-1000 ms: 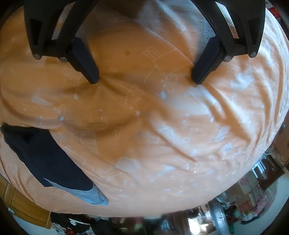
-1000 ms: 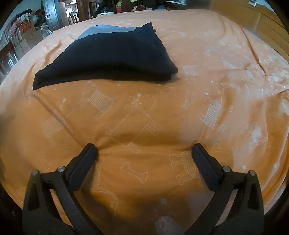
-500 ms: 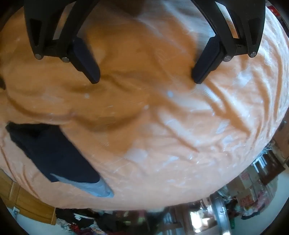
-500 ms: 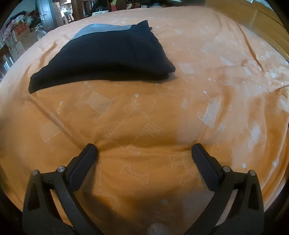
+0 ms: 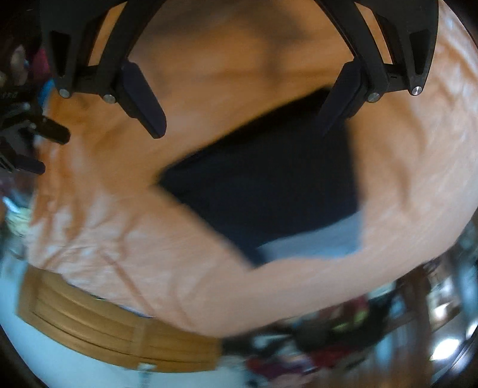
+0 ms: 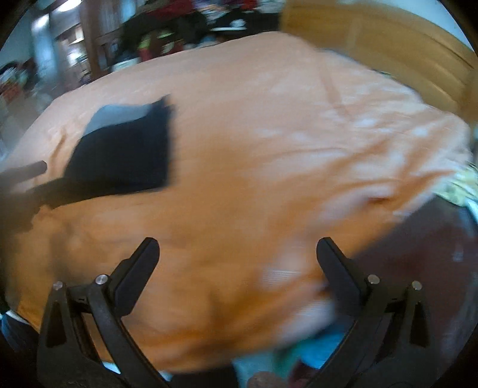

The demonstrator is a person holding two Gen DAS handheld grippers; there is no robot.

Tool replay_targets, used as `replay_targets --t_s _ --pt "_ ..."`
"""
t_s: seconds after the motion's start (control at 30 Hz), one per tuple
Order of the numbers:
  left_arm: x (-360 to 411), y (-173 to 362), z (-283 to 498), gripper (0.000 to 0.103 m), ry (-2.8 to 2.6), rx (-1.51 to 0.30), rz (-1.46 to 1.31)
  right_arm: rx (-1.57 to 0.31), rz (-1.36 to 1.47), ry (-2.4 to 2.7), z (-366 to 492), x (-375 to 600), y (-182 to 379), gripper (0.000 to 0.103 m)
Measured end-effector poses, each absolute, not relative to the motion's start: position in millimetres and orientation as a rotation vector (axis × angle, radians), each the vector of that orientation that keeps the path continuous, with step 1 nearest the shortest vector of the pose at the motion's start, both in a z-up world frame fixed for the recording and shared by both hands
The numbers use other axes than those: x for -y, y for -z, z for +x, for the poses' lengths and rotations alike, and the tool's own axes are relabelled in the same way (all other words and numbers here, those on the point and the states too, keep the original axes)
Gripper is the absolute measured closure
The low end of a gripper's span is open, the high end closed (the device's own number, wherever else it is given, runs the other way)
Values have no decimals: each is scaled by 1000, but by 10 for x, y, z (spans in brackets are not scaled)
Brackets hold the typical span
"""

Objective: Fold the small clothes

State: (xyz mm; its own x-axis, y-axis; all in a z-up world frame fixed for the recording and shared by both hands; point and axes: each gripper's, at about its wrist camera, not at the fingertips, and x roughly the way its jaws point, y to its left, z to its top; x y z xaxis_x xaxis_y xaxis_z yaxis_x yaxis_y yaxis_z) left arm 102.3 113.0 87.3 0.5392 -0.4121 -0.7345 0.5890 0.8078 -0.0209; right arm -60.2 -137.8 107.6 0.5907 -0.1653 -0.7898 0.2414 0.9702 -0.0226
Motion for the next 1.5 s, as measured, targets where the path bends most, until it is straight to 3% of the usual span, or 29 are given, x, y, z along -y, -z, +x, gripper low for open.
replay_targets --t_s 0.27,0.53,0.77,1.07,1.27,1.5 --pt "833 -1189 164 2 929 -769 352 -914 226 623 -1320 3294 -1264 0" --pt "2334 -691 -393 6 1085 -904 488 -918 427 887 -1928 4087 -929 0" --pt "2691 -608 -607 0 1096 -909 581 -912 486 903 -2005 4498 -886 0" --pt "3227 -585 -1243 0 1289 -850 732 -848 548 1025 -2416 5042 -875 0" --pt "3660 -558 -1251 0 1294 -853 736 -846 572 1074 -2506 5220 -877 0" --pt "3521 -571 -1260 0 1301 -801 689 -844 579 1092 -2487 5157 -876 0"
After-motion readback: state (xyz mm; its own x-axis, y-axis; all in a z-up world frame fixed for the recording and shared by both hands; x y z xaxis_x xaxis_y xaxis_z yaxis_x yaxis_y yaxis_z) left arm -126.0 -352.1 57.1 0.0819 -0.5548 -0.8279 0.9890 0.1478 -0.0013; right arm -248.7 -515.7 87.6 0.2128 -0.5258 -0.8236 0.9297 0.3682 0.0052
